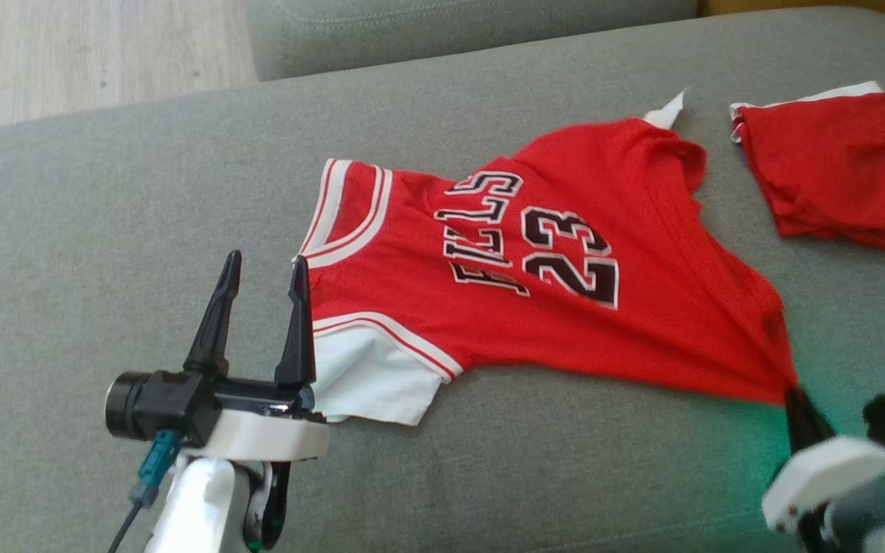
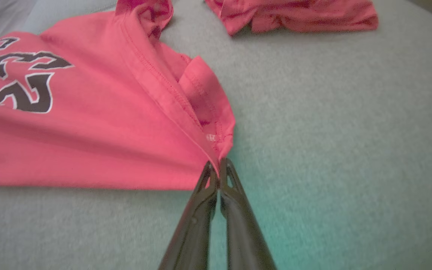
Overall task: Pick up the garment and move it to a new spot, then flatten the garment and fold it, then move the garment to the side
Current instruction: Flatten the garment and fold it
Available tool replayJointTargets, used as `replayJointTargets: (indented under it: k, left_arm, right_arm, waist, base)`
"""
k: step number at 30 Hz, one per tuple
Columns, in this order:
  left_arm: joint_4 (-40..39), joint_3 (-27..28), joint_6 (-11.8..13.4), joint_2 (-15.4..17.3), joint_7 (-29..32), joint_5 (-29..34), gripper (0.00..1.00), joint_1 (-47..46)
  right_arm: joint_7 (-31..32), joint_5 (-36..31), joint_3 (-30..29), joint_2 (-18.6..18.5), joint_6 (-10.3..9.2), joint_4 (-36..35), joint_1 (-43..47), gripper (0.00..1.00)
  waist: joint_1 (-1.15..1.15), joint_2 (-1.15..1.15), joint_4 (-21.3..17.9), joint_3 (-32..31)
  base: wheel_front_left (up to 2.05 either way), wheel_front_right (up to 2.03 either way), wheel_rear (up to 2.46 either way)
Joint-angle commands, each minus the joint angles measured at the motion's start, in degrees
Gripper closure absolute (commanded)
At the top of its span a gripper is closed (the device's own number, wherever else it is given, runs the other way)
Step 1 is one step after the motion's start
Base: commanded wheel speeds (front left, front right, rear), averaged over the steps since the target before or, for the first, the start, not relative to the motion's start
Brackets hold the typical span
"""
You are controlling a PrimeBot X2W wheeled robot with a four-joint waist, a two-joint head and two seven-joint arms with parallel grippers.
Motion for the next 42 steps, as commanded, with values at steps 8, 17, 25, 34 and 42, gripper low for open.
replayJointTargets:
  k: [8, 17, 25, 34, 42]
  left_arm:
    - [-1.4, 1.7, -0.3, -0.1, -0.3, -0.2, 0.00, -0.4]
    - [-1.0, 0.3, -0.5, -0.1, -0.3, -0.2, 0.00, -1.3]
    - [-0.1, 0.1, -1.1, 0.0, -0.3, 0.6, 0.00, -2.0]
    - [3.0, -2.8, -4.7, 3.9, 2.7, 2.2, 0.00, -11.1]
    - [6.1, -17.7, -6.4, 12.3, 20.9, -10.5, 0.00, -36.3]
  right_arm:
    - [-0.8, 1.3, 2.9, -0.3, 0.37, -11.2, -0.5, 0.00]
    - [-14.9, 4.2, 14.4, -0.3, 0.37, -14.8, -5.6, 0.00]
    - [-20.1, 5.4, 20.1, -0.3, 0.37, -10.8, -6.5, 0.00]
    - [-21.7, 6.4, 19.0, -0.3, 0.37, -8.8, -8.8, 0.00]
    - [-23.1, 8.3, 20.0, -0.3, 0.37, -7.3, -11.8, 0.00]
  waist:
    - [0.00, 0.00, 0.9, -1.0]
    - [0.00, 0.00, 4.1, 0.2]
    - [0.00, 0.00, 4.9, 2.4]
    - [0.00, 0.00, 2.9, 5.7]
    - [0.00, 0.00, -1.1, 11.1]
  base:
    - [0.00, 0.00, 0.00]
    - [0.00, 0.00, 0.00]
    - [0.00, 0.00, 0.00]
    - [0.00, 0.00, 0.00]
    - [0.00, 0.00, 0.00]
